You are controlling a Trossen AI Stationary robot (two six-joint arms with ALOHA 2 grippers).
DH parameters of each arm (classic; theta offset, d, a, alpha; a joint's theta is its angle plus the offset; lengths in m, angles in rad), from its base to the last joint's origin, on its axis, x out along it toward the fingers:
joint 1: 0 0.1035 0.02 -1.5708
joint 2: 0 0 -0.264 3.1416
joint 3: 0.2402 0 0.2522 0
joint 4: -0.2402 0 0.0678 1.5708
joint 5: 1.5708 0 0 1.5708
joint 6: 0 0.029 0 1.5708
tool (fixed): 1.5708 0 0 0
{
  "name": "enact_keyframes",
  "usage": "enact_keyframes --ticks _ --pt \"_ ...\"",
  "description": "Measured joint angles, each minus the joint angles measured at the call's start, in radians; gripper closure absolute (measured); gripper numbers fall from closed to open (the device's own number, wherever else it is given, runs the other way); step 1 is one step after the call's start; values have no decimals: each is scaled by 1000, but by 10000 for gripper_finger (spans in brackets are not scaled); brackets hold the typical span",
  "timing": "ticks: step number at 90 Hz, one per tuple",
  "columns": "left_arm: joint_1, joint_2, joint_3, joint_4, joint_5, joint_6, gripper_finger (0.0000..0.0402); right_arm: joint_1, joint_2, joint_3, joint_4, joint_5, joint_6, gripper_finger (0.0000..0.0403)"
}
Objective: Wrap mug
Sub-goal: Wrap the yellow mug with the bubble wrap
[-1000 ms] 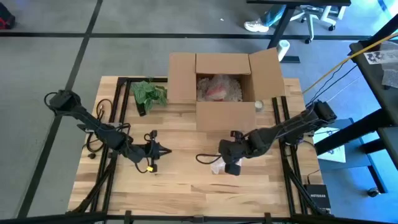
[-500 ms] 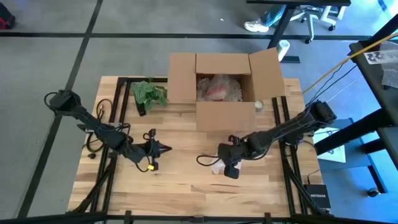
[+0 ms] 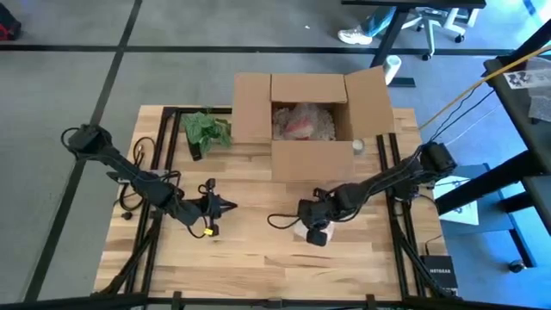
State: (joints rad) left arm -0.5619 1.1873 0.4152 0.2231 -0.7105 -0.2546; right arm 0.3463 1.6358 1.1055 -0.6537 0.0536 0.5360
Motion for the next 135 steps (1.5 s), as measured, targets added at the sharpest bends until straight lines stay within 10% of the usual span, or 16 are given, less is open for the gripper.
enact_keyframes --ticks 31,88,135 --pt "0 0 0 -5 0 -6 402 43 -32 152 -211 92 9 403" --pt "0 0 0 -4 0 -26 402 -28 119 -82 137 -118 14 403" --pt "0 0 0 -7 1 -31 402 -25 32 46 -123 7 10 403"
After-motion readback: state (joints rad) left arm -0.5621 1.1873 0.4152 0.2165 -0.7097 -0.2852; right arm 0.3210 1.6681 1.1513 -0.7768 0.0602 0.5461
